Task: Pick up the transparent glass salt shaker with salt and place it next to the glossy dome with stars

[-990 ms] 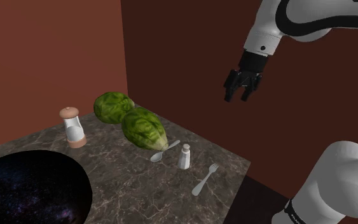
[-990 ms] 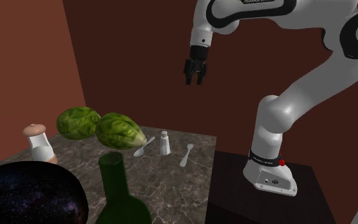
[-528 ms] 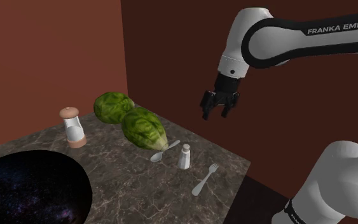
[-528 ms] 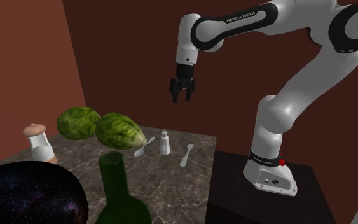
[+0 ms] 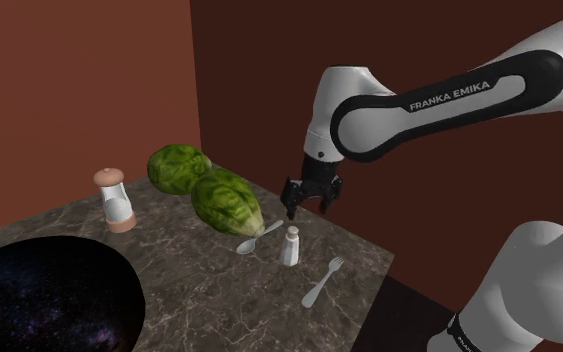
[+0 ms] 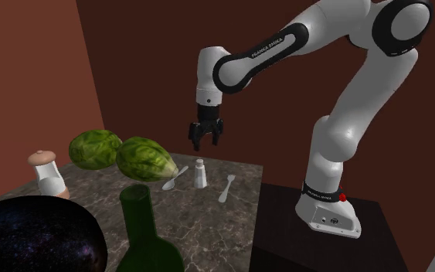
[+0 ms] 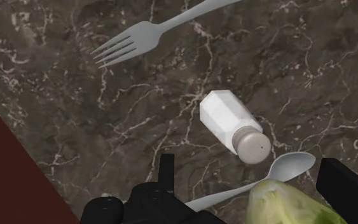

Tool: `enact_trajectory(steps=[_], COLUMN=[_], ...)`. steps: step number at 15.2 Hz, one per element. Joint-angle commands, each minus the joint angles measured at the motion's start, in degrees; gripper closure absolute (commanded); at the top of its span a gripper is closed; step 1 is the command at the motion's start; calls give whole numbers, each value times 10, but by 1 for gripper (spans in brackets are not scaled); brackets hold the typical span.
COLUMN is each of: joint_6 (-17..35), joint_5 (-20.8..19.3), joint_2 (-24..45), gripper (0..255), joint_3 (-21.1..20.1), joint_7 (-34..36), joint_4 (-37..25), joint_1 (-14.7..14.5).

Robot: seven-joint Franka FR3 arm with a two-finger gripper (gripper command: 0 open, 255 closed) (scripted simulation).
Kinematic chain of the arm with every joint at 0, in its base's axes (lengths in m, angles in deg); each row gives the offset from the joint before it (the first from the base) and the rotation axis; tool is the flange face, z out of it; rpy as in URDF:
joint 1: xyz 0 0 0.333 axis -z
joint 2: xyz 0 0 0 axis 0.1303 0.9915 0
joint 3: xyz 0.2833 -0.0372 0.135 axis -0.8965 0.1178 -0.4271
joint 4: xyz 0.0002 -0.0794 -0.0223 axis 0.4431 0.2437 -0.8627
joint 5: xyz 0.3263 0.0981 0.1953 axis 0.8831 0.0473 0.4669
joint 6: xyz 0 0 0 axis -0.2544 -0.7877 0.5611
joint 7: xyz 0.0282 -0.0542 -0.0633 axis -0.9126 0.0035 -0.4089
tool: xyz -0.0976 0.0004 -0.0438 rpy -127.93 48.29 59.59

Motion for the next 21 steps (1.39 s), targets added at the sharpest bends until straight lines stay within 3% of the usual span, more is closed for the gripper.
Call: enact_trajectory(steps=[1, 10, 17, 18, 21], joint_6=[31, 107, 107, 107, 107], joint_5=[-7, -13, -13, -13, -13], joint_2=[44, 98, 98, 98, 98], gripper=[0, 0, 0, 255, 255], joint_3=[-18, -31, -31, -31, -31], joint_7=[26, 38, 38, 38, 38], joint_4=[-11, 12, 12, 12, 12], joint_1=[2, 2, 2, 2, 2])
